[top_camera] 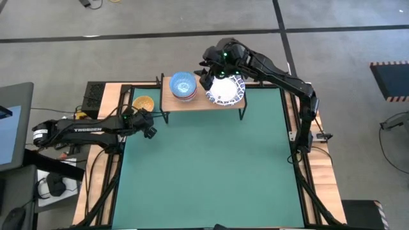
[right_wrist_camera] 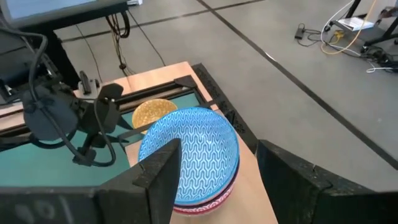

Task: Place and stack bowls onto a shelf
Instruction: Stack the yellow bowl on top of the blue bowl on the shelf

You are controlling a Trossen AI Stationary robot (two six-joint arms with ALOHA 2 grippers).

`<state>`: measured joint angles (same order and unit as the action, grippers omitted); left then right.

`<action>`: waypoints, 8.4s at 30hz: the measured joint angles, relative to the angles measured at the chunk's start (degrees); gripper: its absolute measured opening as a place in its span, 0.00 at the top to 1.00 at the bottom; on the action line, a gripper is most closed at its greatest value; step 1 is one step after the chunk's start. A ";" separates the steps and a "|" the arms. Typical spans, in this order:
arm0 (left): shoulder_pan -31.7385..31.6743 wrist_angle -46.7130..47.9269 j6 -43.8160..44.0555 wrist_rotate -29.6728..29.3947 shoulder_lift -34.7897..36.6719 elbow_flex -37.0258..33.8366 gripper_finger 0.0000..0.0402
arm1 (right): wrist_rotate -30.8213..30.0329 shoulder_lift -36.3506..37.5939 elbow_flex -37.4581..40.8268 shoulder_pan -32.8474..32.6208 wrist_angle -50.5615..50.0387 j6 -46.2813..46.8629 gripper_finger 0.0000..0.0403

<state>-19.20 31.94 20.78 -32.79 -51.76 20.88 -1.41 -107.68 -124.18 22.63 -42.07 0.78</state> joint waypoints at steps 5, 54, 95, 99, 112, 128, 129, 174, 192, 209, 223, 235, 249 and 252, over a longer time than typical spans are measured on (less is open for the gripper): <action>-1.41 -0.22 -0.65 1.11 -0.01 -0.02 0.81 | 0.02 -0.02 0.00 0.04 1.04 -1.02 0.42; 11.21 23.60 -3.08 13.60 -7.12 20.45 0.78 | -1.07 3.89 0.04 -11.90 -9.16 12.05 0.42; -10.40 11.06 -12.19 12.25 -15.74 18.04 0.57 | -4.54 5.84 0.04 0.15 -14.33 0.53 0.42; -12.51 8.24 -13.09 15.32 -15.71 15.46 0.57 | -4.50 5.84 0.04 1.32 -14.38 -1.26 0.42; -12.72 5.71 -11.52 19.07 -15.74 13.42 0.69 | -1.26 5.84 0.04 4.24 -14.42 -4.48 0.42; -14.68 4.96 -15.30 14.24 -15.74 13.34 0.63 | -0.88 5.84 0.04 4.52 -14.54 -5.82 0.42; -15.04 4.05 -15.92 14.21 -15.74 12.95 0.64 | -0.89 5.84 0.04 4.52 -14.55 -5.79 0.42; -26.41 12.69 -13.06 18.69 -15.74 20.89 0.61 | 0.00 5.83 0.04 4.50 -16.30 -5.79 0.42; -28.81 5.60 -18.19 19.28 -25.36 17.97 0.72 | 0.00 5.81 0.04 4.52 -17.63 -5.37 0.42; -24.10 10.29 0.97 22.48 -20.26 17.89 0.99 | 0.05 5.81 0.04 3.56 -20.23 -5.29 0.42; -2.67 14.11 5.57 30.44 -6.14 17.81 0.99 | 0.13 5.79 0.04 -2.06 -20.93 -2.45 0.42; 26.58 12.38 4.85 28.89 -4.51 17.84 0.99 | 0.08 5.09 4.18 -11.26 -22.82 13.00 0.42; 52.86 -1.64 -26.14 15.94 -11.89 17.92 0.98 | 2.17 5.11 25.72 -26.03 5.39 28.57 0.42; 55.41 -3.76 -36.12 13.97 -15.90 18.04 0.98 | 2.07 5.15 28.87 -28.52 12.10 22.28 0.42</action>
<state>36.21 28.18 -15.33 -18.81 -67.66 38.92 0.66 -102.53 -95.31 -5.89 -29.97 23.05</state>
